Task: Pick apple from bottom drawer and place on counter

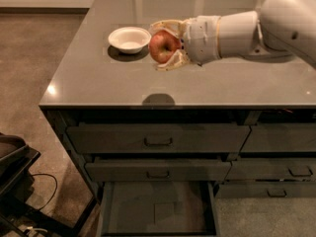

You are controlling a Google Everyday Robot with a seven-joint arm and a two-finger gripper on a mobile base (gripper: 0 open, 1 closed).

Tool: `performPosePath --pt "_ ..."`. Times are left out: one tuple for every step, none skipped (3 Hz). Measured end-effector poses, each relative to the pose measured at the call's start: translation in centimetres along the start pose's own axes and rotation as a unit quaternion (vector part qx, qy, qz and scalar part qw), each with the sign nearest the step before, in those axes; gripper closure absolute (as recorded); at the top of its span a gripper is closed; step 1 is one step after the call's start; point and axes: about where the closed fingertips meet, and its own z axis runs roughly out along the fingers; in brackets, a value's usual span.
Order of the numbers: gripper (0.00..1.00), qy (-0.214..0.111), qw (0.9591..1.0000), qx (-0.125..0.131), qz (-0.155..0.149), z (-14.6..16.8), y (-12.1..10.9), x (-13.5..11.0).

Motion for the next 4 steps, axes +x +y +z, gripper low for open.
performPosePath --pt "1.00 0.009 0.9998 -0.008 0.017 1.8 -0.1 3.1" --pt "1.00 0.010 0.9987 -0.023 0.045 3.3 1.3 5.7" --pt "1.00 0.011 0.9965 -0.040 0.073 4.9 3.1 7.8" --pt "0.81 0.011 0.9964 -0.040 0.074 5.0 3.2 7.9"
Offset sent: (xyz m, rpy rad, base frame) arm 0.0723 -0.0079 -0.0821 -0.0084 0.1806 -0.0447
